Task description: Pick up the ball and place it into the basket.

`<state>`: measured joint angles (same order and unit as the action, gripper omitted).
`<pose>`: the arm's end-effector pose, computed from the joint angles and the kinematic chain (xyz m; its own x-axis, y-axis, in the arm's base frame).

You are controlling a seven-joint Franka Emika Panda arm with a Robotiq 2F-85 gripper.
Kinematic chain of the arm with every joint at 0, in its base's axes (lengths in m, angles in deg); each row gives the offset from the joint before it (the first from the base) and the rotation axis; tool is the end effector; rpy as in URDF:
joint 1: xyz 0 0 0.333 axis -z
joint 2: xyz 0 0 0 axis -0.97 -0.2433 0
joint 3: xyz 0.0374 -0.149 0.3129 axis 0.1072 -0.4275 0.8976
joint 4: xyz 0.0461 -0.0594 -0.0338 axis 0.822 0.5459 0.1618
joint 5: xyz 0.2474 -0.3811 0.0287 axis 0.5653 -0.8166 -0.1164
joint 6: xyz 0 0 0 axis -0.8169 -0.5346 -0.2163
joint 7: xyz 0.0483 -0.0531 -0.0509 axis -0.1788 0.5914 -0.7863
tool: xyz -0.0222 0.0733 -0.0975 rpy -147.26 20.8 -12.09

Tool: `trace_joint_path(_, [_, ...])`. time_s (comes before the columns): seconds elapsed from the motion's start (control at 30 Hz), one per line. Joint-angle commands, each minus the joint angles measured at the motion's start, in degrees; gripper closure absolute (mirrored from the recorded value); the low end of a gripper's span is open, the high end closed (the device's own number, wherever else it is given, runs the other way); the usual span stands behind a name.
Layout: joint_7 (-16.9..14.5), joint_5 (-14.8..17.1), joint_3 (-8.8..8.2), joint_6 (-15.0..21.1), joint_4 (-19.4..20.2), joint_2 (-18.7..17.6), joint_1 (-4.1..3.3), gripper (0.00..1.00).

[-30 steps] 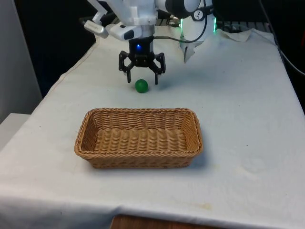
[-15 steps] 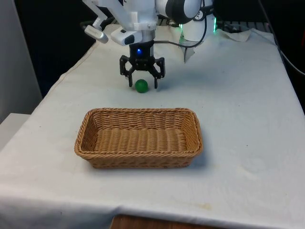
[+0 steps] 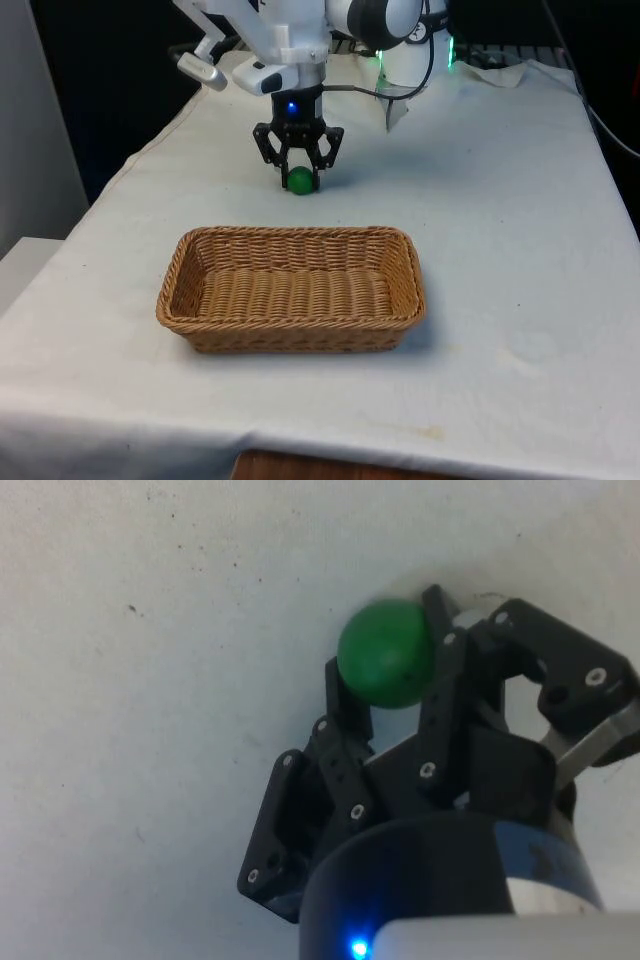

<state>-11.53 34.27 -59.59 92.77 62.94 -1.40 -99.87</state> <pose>0.5066 -0.1750 0.1233 0.9998 0.0165 0.0092 0.0164 -0.9998 0.0140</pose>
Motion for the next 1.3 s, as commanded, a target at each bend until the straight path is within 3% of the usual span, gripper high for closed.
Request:
trace_joint_path(0.0, [-0.29, 0.29, 0.06, 0.34, 0.11, 0.63, 0.06, 0.99])
trace_joint_path(0.03, [0.00, -0.11, -0.34, 0.06, 0.17, 0.92, -0.23, 0.99])
trace_joint_path(0.07, [0.00, 0.00, -0.11, 0.00, -0.11, 0.46, -0.06, 0.99])
trace_joint_path(0.1, [0.34, -0.63, -0.92, -0.17, 0.29, 1.60, -0.63, 0.99])
trace_joint_path(0.3, [1.15, -2.23, -1.89, -0.63, 0.69, 4.07, -1.20, 0.99])
trace_joint_path(0.33, [1.32, -2.52, -1.95, -0.63, 0.80, 4.53, -1.20, 0.99])
trace_joint_path(0.37, [0.40, -1.43, -0.92, -0.29, 0.57, 4.47, -0.34, 0.99])
trace_joint_path(0.4, [1.78, -3.21, -2.12, -0.74, 0.97, 5.50, -1.26, 0.99])
trace_joint_path(0.63, [3.84, -6.02, -2.23, -1.43, 0.74, 8.31, -1.32, 0.99])
trace_joint_path(0.67, [2.41, -4.41, -1.20, -0.57, 1.09, 8.25, -0.52, 0.99])
trace_joint_path(0.7, [4.30, -6.53, -2.23, -1.60, 0.52, 8.65, -1.32, 0.99])
trace_joint_path(0.93, [8.19, -11.00, -2.06, -4.01, -1.89, 11.23, -1.15, 0.99])
trace_joint_path(0.97, [7.16, -9.85, -1.38, -3.50, -1.60, 11.40, -0.57, 0.99])
trace_joint_path(1.0, [8.59, -11.46, -2.06, -4.35, -2.18, 11.46, -1.15, 0.99])
trace_joint_path(1.2, [10.83, -14.09, -1.83, -6.42, -4.35, 12.78, -1.03, 0.99])
trace_joint_path(1.23, [9.97, -13.18, -1.38, -5.96, -4.07, 13.06, -0.63, 0.99])
trace_joint_path(1.27, [11.06, -14.38, -1.83, -6.88, -4.87, 12.83, -0.97, 0.99])
